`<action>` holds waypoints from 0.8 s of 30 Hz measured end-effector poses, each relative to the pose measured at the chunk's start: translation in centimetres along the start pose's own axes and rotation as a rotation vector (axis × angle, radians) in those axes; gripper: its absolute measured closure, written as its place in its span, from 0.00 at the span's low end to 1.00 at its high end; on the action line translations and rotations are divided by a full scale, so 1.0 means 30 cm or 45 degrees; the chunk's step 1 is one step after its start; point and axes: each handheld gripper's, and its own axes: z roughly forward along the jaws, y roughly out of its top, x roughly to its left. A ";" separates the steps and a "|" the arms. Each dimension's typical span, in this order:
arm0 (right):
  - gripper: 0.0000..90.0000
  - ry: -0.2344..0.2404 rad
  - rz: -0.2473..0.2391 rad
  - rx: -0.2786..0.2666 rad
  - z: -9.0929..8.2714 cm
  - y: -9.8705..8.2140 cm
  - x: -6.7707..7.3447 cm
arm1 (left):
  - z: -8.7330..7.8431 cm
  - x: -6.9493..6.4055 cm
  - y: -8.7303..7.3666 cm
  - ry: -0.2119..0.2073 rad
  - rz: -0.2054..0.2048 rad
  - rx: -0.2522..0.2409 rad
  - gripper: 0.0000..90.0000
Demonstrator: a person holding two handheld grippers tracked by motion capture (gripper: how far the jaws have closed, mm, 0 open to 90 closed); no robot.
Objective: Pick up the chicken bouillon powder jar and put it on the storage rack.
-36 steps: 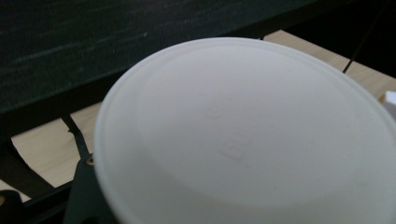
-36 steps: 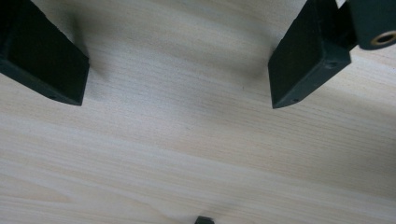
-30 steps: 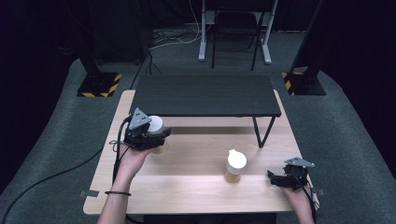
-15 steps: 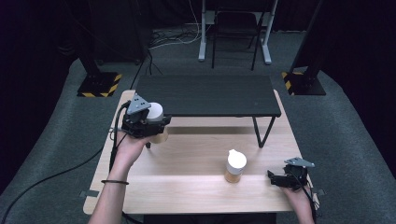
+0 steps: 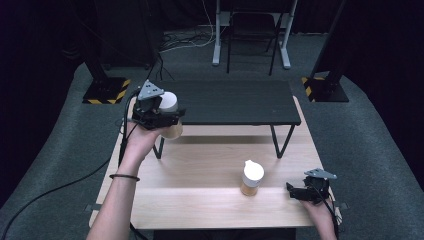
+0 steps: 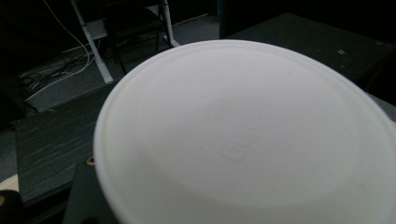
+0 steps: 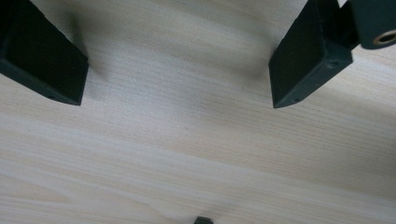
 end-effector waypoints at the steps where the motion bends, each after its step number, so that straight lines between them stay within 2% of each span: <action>1: 0.04 0.000 0.000 0.000 0.000 0.000 0.000 | 0.004 0.002 0.010 -0.001 -0.002 0.001 0.40; 8: 0.04 0.002 -0.002 0.000 0.001 0.001 -0.001 | 0.034 0.005 0.065 0.008 0.004 0.004 0.40; 15: 0.04 0.002 0.000 -0.001 0.001 0.001 0.000 | 0.086 0.024 0.113 0.030 -0.028 0.001 0.40; 24: 0.04 0.002 -0.002 -0.002 0.002 0.000 -0.001 | 0.156 0.043 0.139 0.048 -0.059 0.021 0.40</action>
